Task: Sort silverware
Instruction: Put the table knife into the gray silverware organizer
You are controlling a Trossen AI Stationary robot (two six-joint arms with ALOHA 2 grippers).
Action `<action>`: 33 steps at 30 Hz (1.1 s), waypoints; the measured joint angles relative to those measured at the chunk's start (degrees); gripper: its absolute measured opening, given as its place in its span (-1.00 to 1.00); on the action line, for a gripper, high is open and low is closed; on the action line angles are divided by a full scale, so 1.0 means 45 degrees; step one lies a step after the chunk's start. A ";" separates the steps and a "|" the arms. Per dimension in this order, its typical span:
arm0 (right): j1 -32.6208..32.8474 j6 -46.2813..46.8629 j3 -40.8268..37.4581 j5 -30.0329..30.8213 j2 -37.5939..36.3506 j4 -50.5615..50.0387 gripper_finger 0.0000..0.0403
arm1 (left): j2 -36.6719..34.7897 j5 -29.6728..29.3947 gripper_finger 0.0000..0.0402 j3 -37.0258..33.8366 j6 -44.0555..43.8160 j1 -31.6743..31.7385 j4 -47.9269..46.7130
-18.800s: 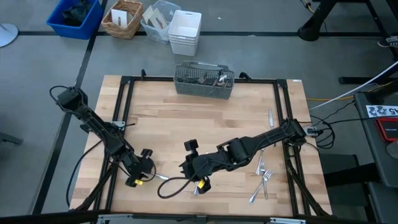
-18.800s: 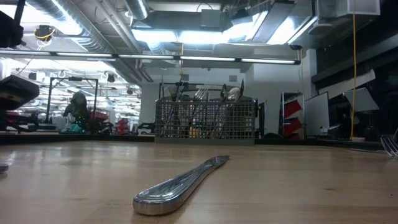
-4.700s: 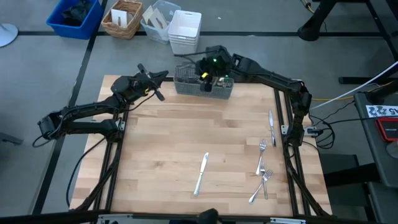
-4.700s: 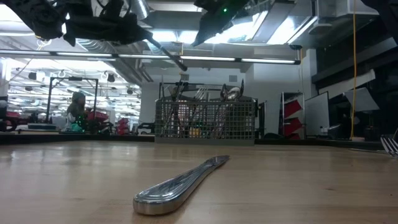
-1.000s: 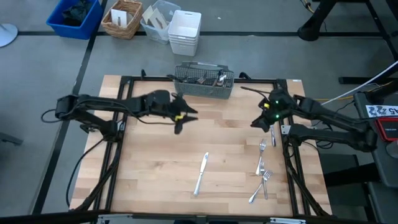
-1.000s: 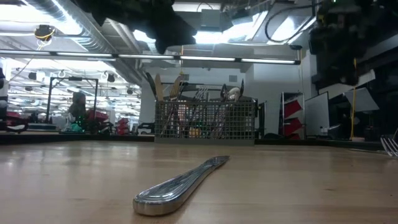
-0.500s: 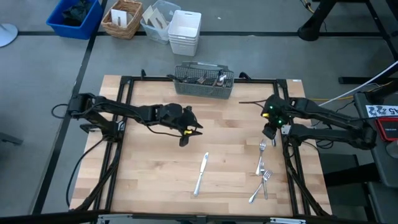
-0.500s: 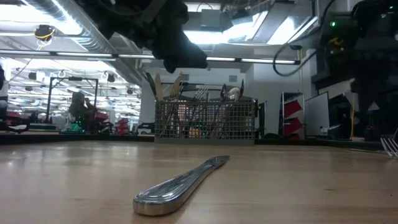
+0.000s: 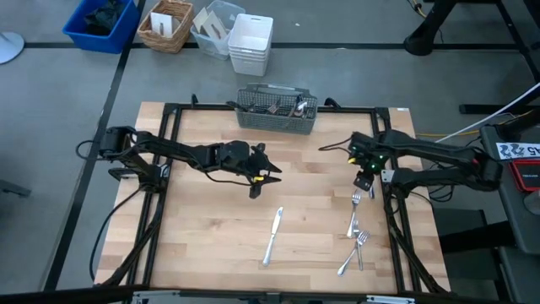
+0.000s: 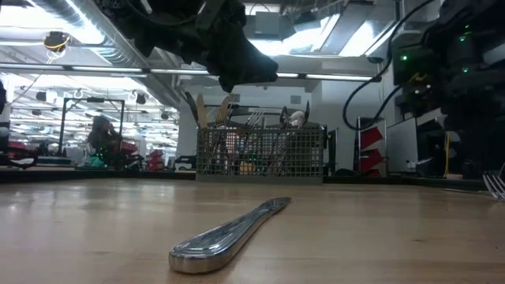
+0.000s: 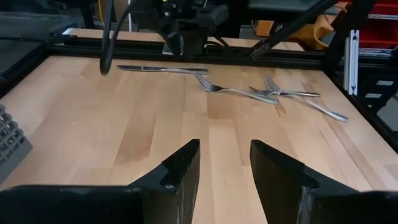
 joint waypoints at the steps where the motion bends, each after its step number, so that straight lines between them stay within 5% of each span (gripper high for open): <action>1: 0.0000 -0.0002 0.0000 -0.0211 0.0057 0.0057 -0.33 | 0.0000 0.0000 -0.34 0.0000 0.0001 0.0000 -0.0003; 24: 0.0023 0.0842 -0.0423 -0.0927 0.0069 0.0640 -0.33 | 0.0000 0.0005 -0.34 0.0000 0.0043 0.0015 -0.0011; 30: 0.1624 0.1779 -0.1074 -0.1001 0.0126 0.1236 -0.33 | 0.0000 0.0005 -0.34 0.0000 0.0145 0.0022 -0.0021; 33: 0.2615 0.2627 -0.1127 0.0023 0.0155 0.1276 -0.33 | 0.0000 0.0005 -0.34 0.0000 0.0465 0.0024 0.0000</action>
